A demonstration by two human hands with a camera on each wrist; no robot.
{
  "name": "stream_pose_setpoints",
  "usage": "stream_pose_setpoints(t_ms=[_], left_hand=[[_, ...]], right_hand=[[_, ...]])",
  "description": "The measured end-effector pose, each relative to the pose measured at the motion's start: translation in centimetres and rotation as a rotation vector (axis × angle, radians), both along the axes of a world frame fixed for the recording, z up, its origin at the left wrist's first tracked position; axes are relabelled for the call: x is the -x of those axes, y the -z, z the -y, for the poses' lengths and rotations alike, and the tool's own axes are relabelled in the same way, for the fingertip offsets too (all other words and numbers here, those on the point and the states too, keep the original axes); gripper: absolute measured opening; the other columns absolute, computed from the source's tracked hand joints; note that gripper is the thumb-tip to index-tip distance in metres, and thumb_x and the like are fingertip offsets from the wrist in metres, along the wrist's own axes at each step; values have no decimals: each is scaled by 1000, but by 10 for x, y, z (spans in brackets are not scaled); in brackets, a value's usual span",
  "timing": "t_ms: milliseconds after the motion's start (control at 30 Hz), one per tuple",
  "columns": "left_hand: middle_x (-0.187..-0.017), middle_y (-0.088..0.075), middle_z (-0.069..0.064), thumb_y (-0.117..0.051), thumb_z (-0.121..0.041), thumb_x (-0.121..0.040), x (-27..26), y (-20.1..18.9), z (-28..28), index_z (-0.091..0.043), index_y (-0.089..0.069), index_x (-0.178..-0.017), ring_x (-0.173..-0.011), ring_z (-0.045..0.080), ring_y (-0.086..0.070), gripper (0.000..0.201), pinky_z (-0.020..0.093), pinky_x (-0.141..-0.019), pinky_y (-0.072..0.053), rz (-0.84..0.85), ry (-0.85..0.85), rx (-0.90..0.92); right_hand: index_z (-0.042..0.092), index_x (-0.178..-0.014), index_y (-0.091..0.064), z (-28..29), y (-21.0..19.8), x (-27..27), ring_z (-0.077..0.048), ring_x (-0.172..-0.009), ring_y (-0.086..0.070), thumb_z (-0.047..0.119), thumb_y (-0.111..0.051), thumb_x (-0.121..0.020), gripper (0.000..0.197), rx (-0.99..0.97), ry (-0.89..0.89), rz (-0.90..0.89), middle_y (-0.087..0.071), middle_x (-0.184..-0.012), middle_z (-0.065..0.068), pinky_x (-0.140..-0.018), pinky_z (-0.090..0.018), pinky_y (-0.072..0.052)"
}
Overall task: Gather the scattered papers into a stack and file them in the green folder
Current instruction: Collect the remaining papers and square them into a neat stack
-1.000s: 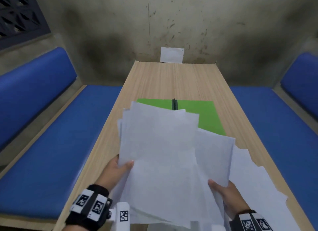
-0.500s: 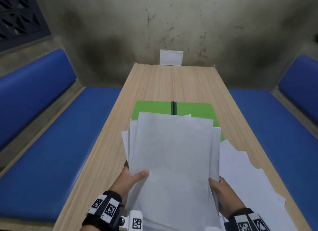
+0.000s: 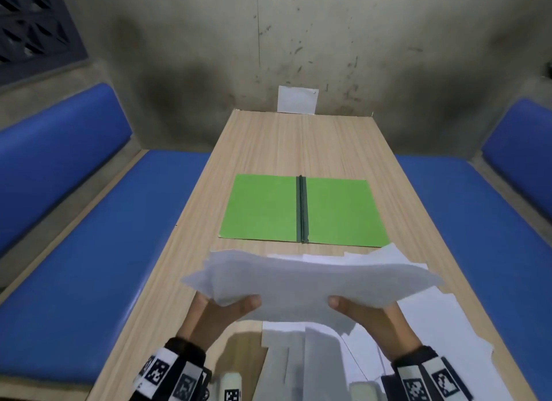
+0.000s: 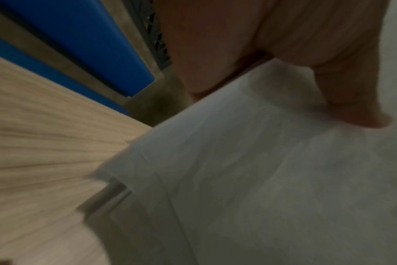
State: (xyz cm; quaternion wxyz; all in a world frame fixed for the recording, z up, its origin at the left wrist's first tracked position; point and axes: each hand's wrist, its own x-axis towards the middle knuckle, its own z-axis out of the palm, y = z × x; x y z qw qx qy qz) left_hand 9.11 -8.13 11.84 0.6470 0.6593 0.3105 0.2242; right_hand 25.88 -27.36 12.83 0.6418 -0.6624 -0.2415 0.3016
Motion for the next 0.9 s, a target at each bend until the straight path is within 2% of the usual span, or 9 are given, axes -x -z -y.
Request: stream_pose_setpoints(t_ms=[67,100,200,367,433,533,700,833,900], left_hand=[[-57,-68,-26,-79,-1,-64,0,-2,-1,-25,-58,-79,-59,5,-62,35,7,-48,-46,-21,-18,-40],[-62,-70,-24,-76,3,-66,1,0,-4,-25,-60,-81,-62,3,-64,35,8,-51,-48,-9,-10,-38],[-85,-76,-14,-81,-19,-55,4,4,-6,-29,-68,-89,-77,1,-69,38,15,-62,-54,4,26,-51],[-82,-72,-24,-74,2,-70,-3,23,-7,-31,-59,-95,-76,-8,-65,44,10,-58,-51,-89,21,-81],[-81,-72,-10,-72,-3,-74,-4,32,-7,-30,-57,-100,-78,1,-65,41,14,-56,-51,-126,5,-53],[-87,-64,-4,-73,-13,-75,-9,37,-7,-25,-57,-99,-81,14,-59,31,19,-56,-45,-147,-27,-17],[-71,-61,5,-66,-16,-83,-7,16,-21,-14,-60,-73,-70,23,-55,12,26,-57,-40,-164,-166,29],[-87,-62,13,-66,-30,-82,15,22,-49,-6,-57,-91,-85,30,-59,27,36,-78,-44,-236,-297,148],[-87,-61,15,-65,-24,-83,27,33,-58,-4,-55,-97,-76,26,-59,26,36,-76,-44,-260,-335,161]], right_hand=[[18,-95,-67,-4,2,-2,-1,-80,-70,-4,-76,-67,36,-9,-24,7,-76,-83,9,-65,-13,-52],[17,-98,-66,-6,3,-3,0,-80,-69,-3,-78,-65,41,-14,-23,10,-76,-85,8,-65,-12,-52],[10,-107,-65,-11,6,-4,-10,-92,-69,7,-79,-67,43,-11,-15,45,-74,-100,-2,-71,-15,-52],[21,-95,-68,-17,21,-2,-7,-84,-70,4,-72,-75,27,55,35,27,-76,-91,6,-69,-20,-54],[24,-94,-68,-18,33,-5,-14,-90,-69,5,-73,-75,28,105,53,39,-75,-95,-2,-76,-28,-57],[26,-101,-64,-10,57,-12,-19,-98,-66,15,-76,-73,32,214,16,51,-72,-103,-1,-87,-37,-54],[26,-116,-51,38,91,-46,-17,-112,-48,16,-75,-73,50,584,83,82,-53,-118,-5,-94,-27,-38],[12,-136,-39,107,114,-86,-32,-124,-47,33,-78,-67,83,1055,341,96,-43,-138,-19,-103,-44,-40],[12,-139,-33,135,118,-91,-35,-126,-42,45,-77,-61,95,1289,436,80,-41,-136,-20,-103,-45,-38]])
